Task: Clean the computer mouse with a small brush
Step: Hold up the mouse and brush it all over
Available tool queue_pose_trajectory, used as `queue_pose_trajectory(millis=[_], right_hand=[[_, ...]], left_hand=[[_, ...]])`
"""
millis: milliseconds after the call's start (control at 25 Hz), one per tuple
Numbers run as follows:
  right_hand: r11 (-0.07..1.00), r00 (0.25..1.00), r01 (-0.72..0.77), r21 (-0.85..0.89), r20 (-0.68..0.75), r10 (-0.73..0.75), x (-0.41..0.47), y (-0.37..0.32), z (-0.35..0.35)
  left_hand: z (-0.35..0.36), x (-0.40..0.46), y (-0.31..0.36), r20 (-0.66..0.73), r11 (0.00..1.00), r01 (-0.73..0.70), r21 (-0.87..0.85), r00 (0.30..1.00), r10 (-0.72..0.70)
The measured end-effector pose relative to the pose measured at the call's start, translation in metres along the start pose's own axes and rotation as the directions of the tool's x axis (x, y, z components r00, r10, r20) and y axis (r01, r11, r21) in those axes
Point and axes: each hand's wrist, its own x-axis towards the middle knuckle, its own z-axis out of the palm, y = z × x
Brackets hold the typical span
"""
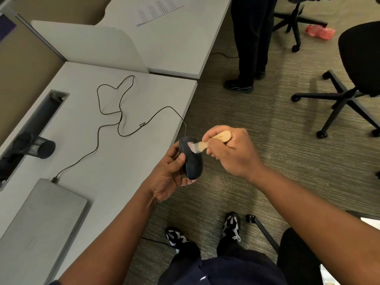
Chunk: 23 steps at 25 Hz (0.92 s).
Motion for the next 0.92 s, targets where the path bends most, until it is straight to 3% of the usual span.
queue_pose_trajectory(millis=[200, 400, 560, 720, 920], right_hand=[[0.999, 0.996, -0.008, 0.045, -0.089, 0.012, 0.003, 0.002, -0.002], [0.999, 0.999, -0.047, 0.006, -0.002, 0.047, 0.002, 0.002, -0.004], [0.998, 0.996, -0.036, 0.054, -0.081, 0.040, 0.006, 0.004, -0.003], [0.996, 0.995, -0.088, 0.000, 0.040, 0.088, 0.011, 0.006, -0.006], [0.988, 0.976, -0.059, 0.145, 0.218, 0.026, 0.020, 0.002, -0.024]], left_hand=[[-0.002, 0.000, 0.000, 0.008, 1.000, 0.009, -0.002, 1.000, -0.009], [-0.002, 0.001, 0.001, -0.010, 1.000, 0.010, 0.025, 1.000, -0.010], [-0.004, 0.002, -0.001, 0.011, 0.998, 0.007, 0.057, 1.000, -0.008], [-0.007, 0.002, -0.003, 0.008, 0.998, 0.012, 0.061, 1.000, -0.012], [-0.009, 0.000, -0.003, 0.014, 0.996, 0.026, 0.082, 1.000, -0.028]])
